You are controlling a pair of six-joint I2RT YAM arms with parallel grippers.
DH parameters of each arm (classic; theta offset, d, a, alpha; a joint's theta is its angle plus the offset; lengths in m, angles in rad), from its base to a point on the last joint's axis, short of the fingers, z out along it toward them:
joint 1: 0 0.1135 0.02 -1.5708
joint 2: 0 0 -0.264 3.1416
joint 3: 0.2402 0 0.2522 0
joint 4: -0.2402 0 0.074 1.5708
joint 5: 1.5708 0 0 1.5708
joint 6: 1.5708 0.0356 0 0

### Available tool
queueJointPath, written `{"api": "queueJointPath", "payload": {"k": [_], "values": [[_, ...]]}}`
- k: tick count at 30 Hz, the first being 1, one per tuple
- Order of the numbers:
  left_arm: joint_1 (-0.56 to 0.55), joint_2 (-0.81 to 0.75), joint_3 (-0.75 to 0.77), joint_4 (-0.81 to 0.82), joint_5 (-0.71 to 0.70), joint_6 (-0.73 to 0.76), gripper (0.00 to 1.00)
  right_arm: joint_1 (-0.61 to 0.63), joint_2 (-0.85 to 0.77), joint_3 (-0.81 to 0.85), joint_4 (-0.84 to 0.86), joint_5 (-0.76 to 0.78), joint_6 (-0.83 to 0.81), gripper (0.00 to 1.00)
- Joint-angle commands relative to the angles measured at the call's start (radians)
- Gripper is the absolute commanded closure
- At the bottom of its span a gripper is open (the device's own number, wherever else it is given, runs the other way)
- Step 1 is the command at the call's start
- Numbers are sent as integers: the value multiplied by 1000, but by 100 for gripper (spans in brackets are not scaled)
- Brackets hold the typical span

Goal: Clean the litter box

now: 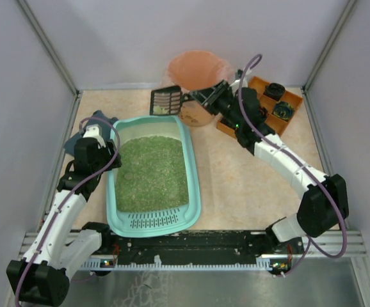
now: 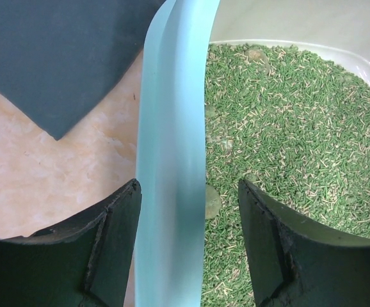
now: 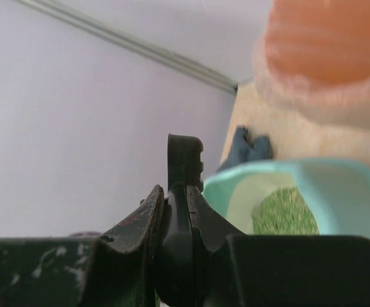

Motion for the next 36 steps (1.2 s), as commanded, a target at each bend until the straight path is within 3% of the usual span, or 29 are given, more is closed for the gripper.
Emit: {"api": "queueJointPath", "payload": {"k": [1,6,11,18,26,36], "values": [[-4,0,1,-4,-18,6,32,-94,2,197,-38,-8,-55,100],[-4,-1,1,-4,-18,6,32,-232,40,245,75,-26,-17,100],[-4,-7,-1,-2,-17,6,32,-327,135,328,83,-40,17,100],[-4,-8,0,-2,-10,7,32,-386,337,445,154,-113,-11,100],[-4,-9,-2,1,-7,9,32,-379,435,564,14,-150,-272,100],[-4,-5,-2,2,-4,12,32,-287,409,687,-161,-83,-837,100]]}}
